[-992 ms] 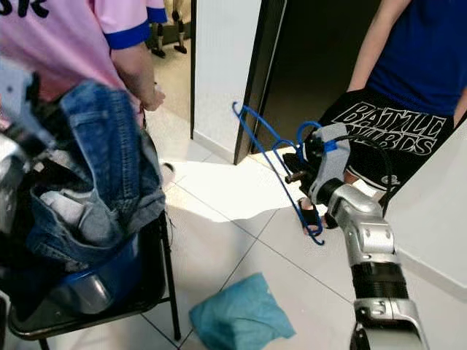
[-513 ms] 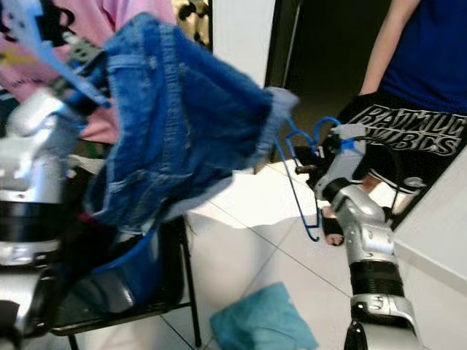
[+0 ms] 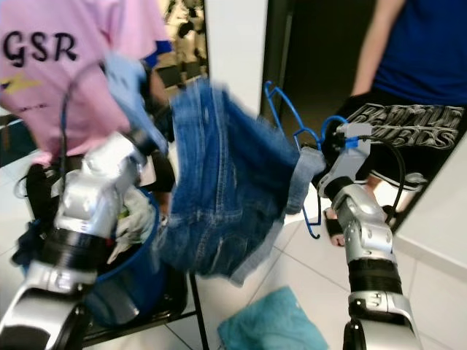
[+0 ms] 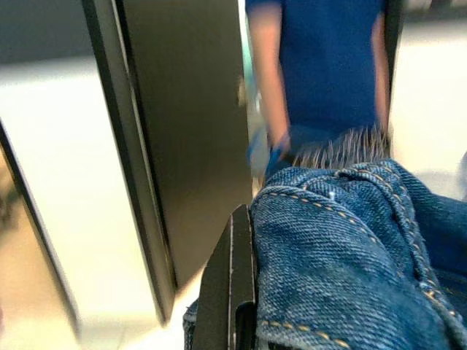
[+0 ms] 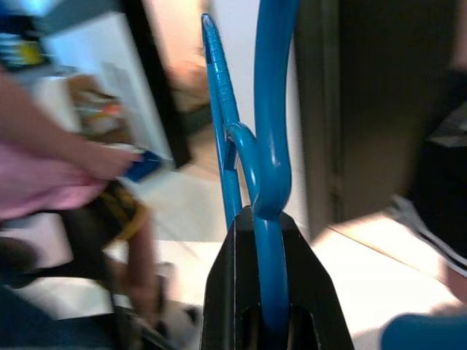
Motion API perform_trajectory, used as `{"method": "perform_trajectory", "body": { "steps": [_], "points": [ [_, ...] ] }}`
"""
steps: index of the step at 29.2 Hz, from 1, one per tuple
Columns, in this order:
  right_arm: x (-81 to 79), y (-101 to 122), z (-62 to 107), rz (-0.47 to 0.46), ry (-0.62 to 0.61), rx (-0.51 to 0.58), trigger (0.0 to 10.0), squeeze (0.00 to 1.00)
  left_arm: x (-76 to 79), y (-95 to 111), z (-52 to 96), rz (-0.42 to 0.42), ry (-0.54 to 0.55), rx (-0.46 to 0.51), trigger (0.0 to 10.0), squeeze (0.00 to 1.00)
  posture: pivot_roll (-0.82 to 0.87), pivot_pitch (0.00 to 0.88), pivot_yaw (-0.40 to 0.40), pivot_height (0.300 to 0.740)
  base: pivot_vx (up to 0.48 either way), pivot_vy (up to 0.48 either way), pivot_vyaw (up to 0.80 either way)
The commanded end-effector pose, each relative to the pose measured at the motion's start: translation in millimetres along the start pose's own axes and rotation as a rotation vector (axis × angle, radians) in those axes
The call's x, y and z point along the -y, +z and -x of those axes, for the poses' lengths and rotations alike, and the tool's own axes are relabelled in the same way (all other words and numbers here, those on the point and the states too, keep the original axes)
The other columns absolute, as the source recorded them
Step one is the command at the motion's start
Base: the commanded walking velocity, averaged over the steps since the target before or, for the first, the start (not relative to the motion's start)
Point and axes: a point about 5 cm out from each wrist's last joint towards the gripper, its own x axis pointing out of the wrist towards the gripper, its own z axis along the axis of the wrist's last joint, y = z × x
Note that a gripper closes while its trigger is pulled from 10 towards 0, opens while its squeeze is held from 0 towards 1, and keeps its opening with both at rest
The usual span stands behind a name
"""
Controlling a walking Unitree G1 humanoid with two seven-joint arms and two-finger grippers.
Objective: Hang hanger
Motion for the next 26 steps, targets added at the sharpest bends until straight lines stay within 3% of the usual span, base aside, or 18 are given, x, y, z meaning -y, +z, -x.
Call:
{"method": "perform_trajectory", "body": {
  "steps": [1, 6, 8, 9, 10, 11, 12, 14, 19, 21, 22, 23, 26],
  "points": [
    [6.4, -3.3, 3.8, 0.010, -0.031, -0.008, 10.0, 0.00, 2.5, 0.8, -2.6, -0.015, 0.017, -0.001, 10.0, 0.00, 0.06, 0.000, -0.008, 0.740, 0.000, 0.000, -0.80],
    [7.6, -11.5, 6.3, 0.062, -0.057, -0.050, 10.0, 0.00, -6.9, -50.6, 25.2, 0.019, 0.203, -0.184, 10.0, 0.00, 0.05, 0.000, 0.006, 0.740, 0.000, 0.000, -0.80],
    [7.6, -11.5, 6.3, 0.062, -0.057, -0.050, 10.0, 0.00, -6.9, -50.6, 25.2, 0.019, 0.203, -0.184, 10.0, 0.00, 0.05, 0.000, 0.006, 0.740, 0.000, 0.000, -0.80],
    [5.0, -13.5, 8.0, 0.065, -0.053, -0.052, 10.0, 0.00, -8.8, -61.0, 34.5, 0.032, 0.245, -0.219, 10.0, 0.00, 0.04, 0.000, 0.009, 0.740, 0.000, 0.000, -0.80],
    [5.0, -13.5, 8.0, 0.065, -0.053, -0.052, 10.0, 0.00, -8.8, -61.0, 34.5, 0.032, 0.245, -0.219, 10.0, 0.00, 0.04, 0.000, 0.009, 0.740, 0.000, 0.000, -0.80],
    [-0.5, -17.0, 11.8, 0.064, -0.036, -0.053, 10.0, 0.00, -8.5, -71.7, 46.5, 0.041, 0.277, -0.253, 10.0, 0.00, 0.04, 0.000, 0.010, 0.740, 0.000, 0.000, -0.80],
    [-0.5, -17.0, 11.8, 0.064, -0.036, -0.053, 10.0, 0.00, -8.5, -71.7, 46.5, 0.041, 0.277, -0.253, 10.0, 0.00, 0.04, 0.000, 0.010, 0.740, 0.000, 0.000, -0.80],
    [-18.6, -25.9, 21.3, 0.045, 0.012, -0.046, 10.0, 0.00, -2.2, -92.7, 72.4, 0.030, 0.309, -0.327, 10.0, 0.00, 0.03, 0.000, 0.014, 0.740, 0.000, 0.000, -0.80],
    [-24.6, -28.8, 24.1, 0.043, 0.027, -0.046, 10.0, 0.00, 0.6, -98.0, 79.6, 0.032, 0.314, -0.346, 10.0, 0.00, 0.02, 0.000, 0.015, 0.740, 0.000, 0.000, -0.80],
    [-46.9, -43.2, 41.2, 0.034, 0.102, -0.062, 10.0, 0.00, 19.2, -103.7, 99.9, 0.073, 0.290, -0.366, 10.0, 0.00, 0.02, 0.000, 0.010, 0.740, 0.000, 0.000, -0.80],
    [-46.9, -43.2, 41.2, 0.034, 0.102, -0.062, 10.0, 0.00, 19.2, -103.7, 99.9, 0.073, 0.290, -0.366, 10.0, 0.00, 0.02, 0.000, 0.010, 0.740, 0.000, 0.000, -0.80],
    [-60.3, -51.4, 52.8, 0.012, 0.152, -0.070, 10.0, 0.00, 28.3, -102.8, 110.6, 0.091, 0.279, -0.359, 10.0, 0.00, 0.02, 0.000, 0.009, 0.740, 0.000, 0.000, -0.80],
    [-71.5, -58.2, 62.3, -0.001, 0.191, -0.081, 10.0, 0.00, 33.4, -101.2, 118.8, 0.103, 0.283, -0.350, 10.0, 0.00, 0.02, 0.000, 0.009, 0.740, 0.000, 0.000, -0.80]
  ]
}}
